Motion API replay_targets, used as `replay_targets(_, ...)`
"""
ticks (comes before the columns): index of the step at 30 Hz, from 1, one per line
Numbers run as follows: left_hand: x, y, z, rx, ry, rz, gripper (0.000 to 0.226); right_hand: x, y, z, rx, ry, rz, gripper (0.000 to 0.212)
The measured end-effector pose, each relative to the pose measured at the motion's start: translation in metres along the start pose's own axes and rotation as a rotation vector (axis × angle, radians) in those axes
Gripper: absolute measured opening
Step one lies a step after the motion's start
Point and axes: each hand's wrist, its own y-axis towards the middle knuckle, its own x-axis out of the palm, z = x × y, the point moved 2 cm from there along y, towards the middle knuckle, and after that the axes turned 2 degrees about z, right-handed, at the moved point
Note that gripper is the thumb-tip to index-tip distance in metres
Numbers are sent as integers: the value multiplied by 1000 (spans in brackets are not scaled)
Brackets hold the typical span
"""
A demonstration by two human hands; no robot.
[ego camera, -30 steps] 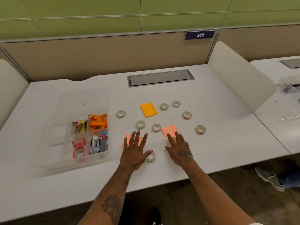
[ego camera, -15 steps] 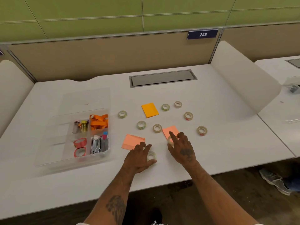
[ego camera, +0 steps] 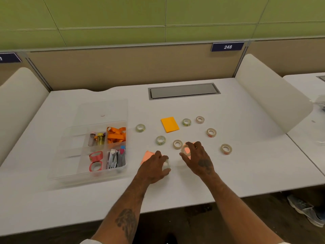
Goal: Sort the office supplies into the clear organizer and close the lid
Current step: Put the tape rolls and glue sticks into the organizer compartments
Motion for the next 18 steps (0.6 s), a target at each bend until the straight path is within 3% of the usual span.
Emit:
replay_targets(9, -77, -34, -85, -49, -42, 188, 53, 28, 40, -104, -120, 127, -2, 50)
replay_targets(18, -131, -90, -210, -187, -30, 234, 55, 71, 62, -247, -325, 141, 3, 49)
